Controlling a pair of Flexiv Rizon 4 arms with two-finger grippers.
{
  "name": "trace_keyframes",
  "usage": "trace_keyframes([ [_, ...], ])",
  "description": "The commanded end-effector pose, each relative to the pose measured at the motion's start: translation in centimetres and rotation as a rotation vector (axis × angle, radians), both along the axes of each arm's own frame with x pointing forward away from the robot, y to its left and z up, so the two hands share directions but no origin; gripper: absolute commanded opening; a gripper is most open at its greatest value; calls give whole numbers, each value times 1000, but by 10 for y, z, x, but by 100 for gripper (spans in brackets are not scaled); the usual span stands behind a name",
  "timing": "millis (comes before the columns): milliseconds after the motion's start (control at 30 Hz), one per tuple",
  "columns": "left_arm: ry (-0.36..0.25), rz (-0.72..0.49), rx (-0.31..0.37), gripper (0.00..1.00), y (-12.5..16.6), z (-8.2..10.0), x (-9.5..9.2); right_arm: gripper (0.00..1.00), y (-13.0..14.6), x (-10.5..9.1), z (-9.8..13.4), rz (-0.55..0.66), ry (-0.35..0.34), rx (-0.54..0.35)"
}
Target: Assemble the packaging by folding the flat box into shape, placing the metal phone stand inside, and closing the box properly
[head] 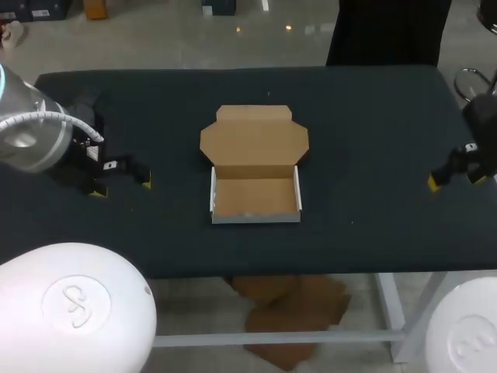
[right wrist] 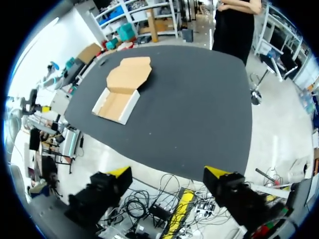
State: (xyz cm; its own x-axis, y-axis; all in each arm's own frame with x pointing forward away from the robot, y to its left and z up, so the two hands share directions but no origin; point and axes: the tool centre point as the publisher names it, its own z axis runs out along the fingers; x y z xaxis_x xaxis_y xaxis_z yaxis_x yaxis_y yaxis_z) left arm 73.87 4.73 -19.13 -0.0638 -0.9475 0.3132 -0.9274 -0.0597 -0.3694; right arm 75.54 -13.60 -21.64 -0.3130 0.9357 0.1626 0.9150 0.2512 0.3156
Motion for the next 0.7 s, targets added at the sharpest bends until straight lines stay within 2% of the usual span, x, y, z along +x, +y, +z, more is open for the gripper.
trace_keyframes([
  [33,-2,19,12,100,0,0,0,100,0,-6,3,-22,-14,-14],
  [433,22,83,10,100,7,-3,12,100,1,-3,3,-28,4,-8],
  [700,35,99,16,100,8,-13,26,100,1,-3,3,-28,4,-8],
])
